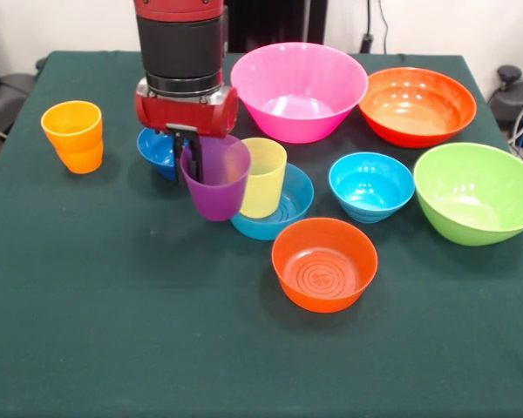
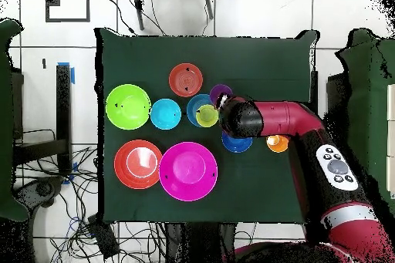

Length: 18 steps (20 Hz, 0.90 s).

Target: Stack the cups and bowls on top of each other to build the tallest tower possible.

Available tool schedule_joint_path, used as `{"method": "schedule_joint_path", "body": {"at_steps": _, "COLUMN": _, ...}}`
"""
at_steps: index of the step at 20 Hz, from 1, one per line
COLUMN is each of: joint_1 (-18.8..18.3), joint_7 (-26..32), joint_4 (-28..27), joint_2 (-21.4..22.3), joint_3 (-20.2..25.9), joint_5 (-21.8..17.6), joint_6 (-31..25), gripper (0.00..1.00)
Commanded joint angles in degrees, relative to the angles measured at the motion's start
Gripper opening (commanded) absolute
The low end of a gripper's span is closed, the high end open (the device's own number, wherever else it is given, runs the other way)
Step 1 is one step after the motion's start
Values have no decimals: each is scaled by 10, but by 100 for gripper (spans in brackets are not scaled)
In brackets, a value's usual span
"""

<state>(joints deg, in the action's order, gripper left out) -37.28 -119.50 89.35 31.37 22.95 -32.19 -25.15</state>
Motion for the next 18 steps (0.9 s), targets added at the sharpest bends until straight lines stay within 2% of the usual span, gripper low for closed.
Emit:
{"method": "schedule_joint_path", "body": {"at_steps": 1, "joint_1": -1, "joint_7": 72, "joint_4": -36, "joint_2": -2, "joint_3": 38, "joint_5": -51, "joint_6": 46, "gripper": 0}}
{"method": "schedule_joint_path", "body": {"at_steps": 7, "joint_1": -5, "joint_7": 77, "joint_4": -45, "joint_2": -15, "joint_3": 39, "joint_5": -53, "joint_6": 37, "gripper": 0}}
{"method": "schedule_joint_path", "body": {"at_steps": 12, "joint_1": -27, "joint_7": 106, "joint_4": -56, "joint_2": -32, "joint_3": 58, "joint_5": -56, "joint_6": 29, "gripper": 0}}
{"method": "schedule_joint_path", "body": {"at_steps": 18, "joint_1": -35, "joint_7": 105, "joint_4": -61, "joint_2": -44, "joint_3": 60, "joint_5": -65, "joint_6": 30, "gripper": 0}}
